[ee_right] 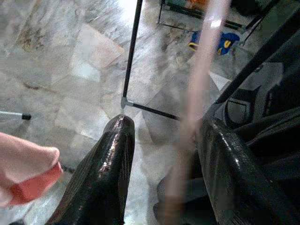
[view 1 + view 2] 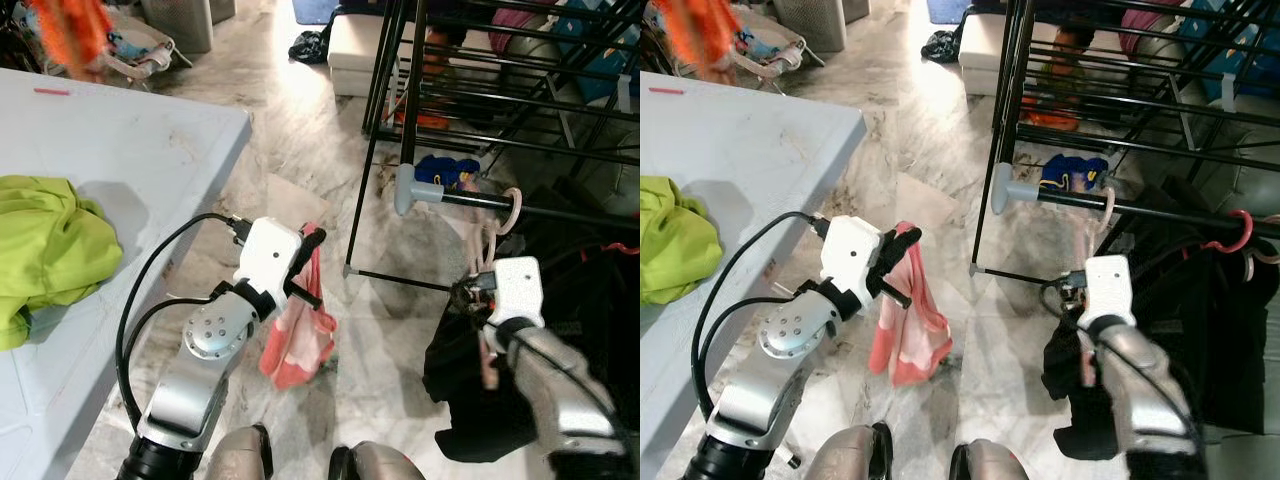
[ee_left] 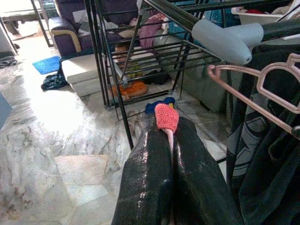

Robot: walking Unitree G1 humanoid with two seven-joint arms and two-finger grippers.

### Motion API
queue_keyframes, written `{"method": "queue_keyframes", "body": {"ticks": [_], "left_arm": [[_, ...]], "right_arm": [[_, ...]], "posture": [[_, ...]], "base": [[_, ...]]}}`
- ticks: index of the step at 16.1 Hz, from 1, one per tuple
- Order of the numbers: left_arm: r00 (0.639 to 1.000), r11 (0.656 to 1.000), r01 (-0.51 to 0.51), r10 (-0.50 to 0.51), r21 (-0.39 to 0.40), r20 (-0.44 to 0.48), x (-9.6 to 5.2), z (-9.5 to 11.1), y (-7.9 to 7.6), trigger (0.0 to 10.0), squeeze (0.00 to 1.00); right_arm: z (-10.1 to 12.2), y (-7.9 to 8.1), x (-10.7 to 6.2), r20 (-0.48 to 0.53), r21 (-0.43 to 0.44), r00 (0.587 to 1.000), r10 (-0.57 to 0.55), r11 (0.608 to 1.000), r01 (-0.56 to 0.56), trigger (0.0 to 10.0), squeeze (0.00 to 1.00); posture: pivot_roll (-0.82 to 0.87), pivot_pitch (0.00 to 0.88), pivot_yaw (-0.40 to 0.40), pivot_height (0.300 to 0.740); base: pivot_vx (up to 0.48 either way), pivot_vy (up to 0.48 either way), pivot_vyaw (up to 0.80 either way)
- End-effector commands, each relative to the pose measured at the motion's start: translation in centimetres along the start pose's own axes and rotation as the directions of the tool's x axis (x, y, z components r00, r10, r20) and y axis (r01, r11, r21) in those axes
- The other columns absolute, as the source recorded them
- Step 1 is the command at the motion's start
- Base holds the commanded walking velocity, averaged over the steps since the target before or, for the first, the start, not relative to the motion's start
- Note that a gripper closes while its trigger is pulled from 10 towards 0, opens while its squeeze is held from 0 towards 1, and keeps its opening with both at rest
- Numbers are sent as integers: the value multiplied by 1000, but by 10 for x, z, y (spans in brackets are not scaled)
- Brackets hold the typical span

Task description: Hang hanger

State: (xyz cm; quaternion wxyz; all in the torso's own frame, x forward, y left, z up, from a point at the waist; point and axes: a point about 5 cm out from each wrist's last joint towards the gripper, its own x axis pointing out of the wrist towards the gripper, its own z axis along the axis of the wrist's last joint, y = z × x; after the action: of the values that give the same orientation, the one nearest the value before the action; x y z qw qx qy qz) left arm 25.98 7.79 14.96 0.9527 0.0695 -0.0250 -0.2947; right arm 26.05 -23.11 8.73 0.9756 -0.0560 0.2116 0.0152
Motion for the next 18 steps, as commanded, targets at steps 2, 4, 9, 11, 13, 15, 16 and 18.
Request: {"method": "queue_keyframes", "body": {"ticks": [2, 4, 9, 11, 13, 15, 16, 18], "left_arm": [[1000, 1000, 15, -15, 6, -8, -1, -2, -2, 10000, 0], [1000, 1000, 17, -17, 5, -11, 0, -2, -3, 10000, 0], [999, 1000, 28, -28, 6, -23, -1, -4, -5, 10000, 0], [999, 1000, 29, -28, 8, -24, -1, -4, -5, 10000, 0], [999, 999, 31, -31, 10, -25, 0, -4, -5, 10000, 0], [999, 999, 33, -33, 12, -27, 0, -4, -6, 10000, 0], [999, 999, 33, -33, 12, -29, 0, -4, -6, 10000, 0], [999, 999, 29, -29, 14, -32, -1, -5, -6, 10000, 0]], "right_arm": [[9, -10, -4, 8, 2, 1000, -2, 1000, 2, 10000, 0], [12, -14, -7, 5, 0, 1000, 1, 1000, -1, 0, 0], [10, -13, -11, -13, -1, 1000, 12, 1000, -12, 0, 0], [9, -14, -12, -15, -2, 1000, 11, 1000, -11, 0, 0], [9, -16, -12, -17, -5, 1000, 7, 1000, -7, 0, 0], [9, -17, -13, -20, -6, 1000, 6, 1000, -6, 0, 0], [9, -16, -13, -21, -6, 1000, 9, 1000, -9, 0, 0], [7, -13, -14, -23, -5, 1000, 13, 1000, -13, 0, 0]], "posture": [[-5, 104, -33, 740], [-5, 104, -33, 740], [-24, 110, -32, 740], [-25, 109, -31, 740], [-26, 108, -30, 740], [-26, 108, -30, 740], [-25, 108, -32, 740], [-25, 108, -32, 740]], "base": [[0, 0, 0], [0, 0, 0], [0, 0, 0], [0, 0, 0], [0, 0, 0], [0, 0, 0], [0, 0, 0], [0, 0, 0]]}}
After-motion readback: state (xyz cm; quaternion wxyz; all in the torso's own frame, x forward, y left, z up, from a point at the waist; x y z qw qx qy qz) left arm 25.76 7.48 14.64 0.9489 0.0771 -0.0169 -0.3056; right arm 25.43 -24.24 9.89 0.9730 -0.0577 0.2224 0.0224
